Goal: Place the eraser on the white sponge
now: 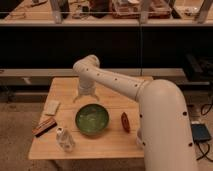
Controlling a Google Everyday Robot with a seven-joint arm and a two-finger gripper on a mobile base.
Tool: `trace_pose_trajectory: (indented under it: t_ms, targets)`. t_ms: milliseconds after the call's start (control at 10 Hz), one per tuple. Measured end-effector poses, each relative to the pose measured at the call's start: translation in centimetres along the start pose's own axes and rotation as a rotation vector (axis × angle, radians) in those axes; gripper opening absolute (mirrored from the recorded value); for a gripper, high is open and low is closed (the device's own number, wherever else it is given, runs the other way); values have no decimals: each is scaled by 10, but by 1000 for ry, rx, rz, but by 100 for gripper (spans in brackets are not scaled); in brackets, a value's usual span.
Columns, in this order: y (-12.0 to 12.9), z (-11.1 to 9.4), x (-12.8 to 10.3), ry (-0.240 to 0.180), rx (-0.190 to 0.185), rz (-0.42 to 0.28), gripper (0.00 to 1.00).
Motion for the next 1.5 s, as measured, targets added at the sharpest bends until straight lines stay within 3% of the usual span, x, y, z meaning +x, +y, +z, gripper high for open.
trace_pose_trajectory:
  t_ms: [300, 500, 700, 1100, 1200, 1300, 1400, 1500]
  targets:
    - [-3, -1, 2, 15, 5, -9, 80]
    - [-23, -4, 10, 91, 25, -116, 80]
    - [-54, -4, 9, 157, 46, -273, 80]
    - [-59, -6, 12, 187, 47, -306, 80]
    - [-61, -8, 15, 211, 51, -322, 80]
    - [-70, -10, 19, 259, 62, -362, 80]
    - [-94, -11, 22, 342, 90, -460, 80]
    - [-115, -7, 18, 384, 111, -542, 80]
